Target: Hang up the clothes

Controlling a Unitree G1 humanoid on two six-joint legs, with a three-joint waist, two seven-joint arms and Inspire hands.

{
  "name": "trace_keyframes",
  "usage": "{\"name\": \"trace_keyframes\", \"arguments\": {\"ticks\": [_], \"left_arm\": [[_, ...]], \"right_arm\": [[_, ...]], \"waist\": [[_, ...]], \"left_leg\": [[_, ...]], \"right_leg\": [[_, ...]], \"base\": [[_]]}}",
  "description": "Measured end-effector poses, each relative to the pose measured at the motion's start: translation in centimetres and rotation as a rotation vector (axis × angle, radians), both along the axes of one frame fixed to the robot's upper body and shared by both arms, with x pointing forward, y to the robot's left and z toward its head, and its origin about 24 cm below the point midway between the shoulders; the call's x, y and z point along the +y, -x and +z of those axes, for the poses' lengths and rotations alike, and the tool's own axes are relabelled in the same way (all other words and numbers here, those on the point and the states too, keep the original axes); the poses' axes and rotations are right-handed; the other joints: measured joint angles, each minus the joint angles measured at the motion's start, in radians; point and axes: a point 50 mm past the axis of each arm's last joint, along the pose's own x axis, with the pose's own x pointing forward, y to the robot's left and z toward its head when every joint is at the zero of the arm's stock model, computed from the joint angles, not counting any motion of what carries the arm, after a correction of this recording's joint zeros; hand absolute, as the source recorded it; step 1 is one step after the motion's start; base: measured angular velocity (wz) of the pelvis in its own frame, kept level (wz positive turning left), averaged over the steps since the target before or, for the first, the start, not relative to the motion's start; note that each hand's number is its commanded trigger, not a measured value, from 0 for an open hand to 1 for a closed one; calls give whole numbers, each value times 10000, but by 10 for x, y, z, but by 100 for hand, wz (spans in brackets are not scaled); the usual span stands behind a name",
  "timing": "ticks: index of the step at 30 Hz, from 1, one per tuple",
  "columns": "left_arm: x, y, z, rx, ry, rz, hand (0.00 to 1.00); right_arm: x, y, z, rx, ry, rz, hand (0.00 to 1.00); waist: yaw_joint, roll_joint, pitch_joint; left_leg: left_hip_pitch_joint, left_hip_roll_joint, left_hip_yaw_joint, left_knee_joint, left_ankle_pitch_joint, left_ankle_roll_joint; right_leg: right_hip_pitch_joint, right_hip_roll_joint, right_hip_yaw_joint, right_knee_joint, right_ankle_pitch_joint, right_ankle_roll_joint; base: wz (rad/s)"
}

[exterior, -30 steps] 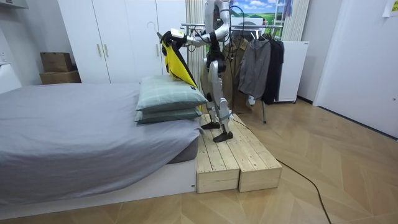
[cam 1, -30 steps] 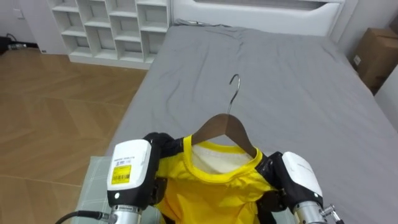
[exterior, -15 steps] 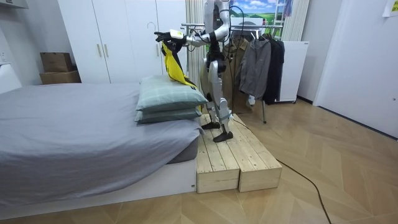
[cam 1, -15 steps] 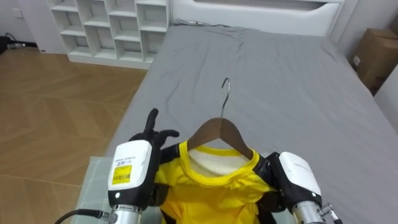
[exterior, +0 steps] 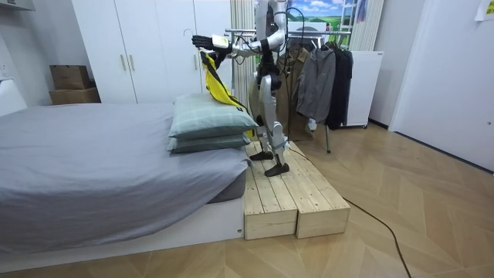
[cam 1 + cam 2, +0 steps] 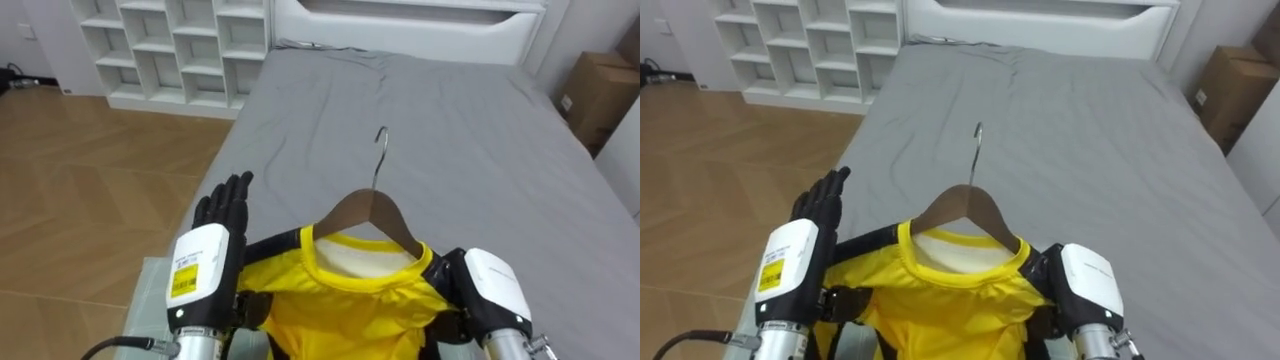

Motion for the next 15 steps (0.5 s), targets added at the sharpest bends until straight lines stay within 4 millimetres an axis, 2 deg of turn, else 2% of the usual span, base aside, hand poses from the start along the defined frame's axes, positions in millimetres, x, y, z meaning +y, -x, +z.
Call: {"name": "trace_keyframes", "arguments": {"ticks": [7, 15], "left_arm": [[4, 0, 1, -54, -51, 27, 0], [21, -3, 6, -27, -34, 447, 0]], "right_arm": [[-20, 1, 1, -137, -8, -879, 100], [-46, 3, 6, -398, 81, -1715, 100]], "waist": [[-79, -45, -3], [-152, -267, 3]], "left_leg": [[48, -1, 29, -3, 3, 3], [34, -10, 58, -9, 2, 4]], "right_leg": [[12, -1, 22, 19, 0, 0], [-34, -16, 33, -19, -5, 8]], "base": [[0], [0]]}}
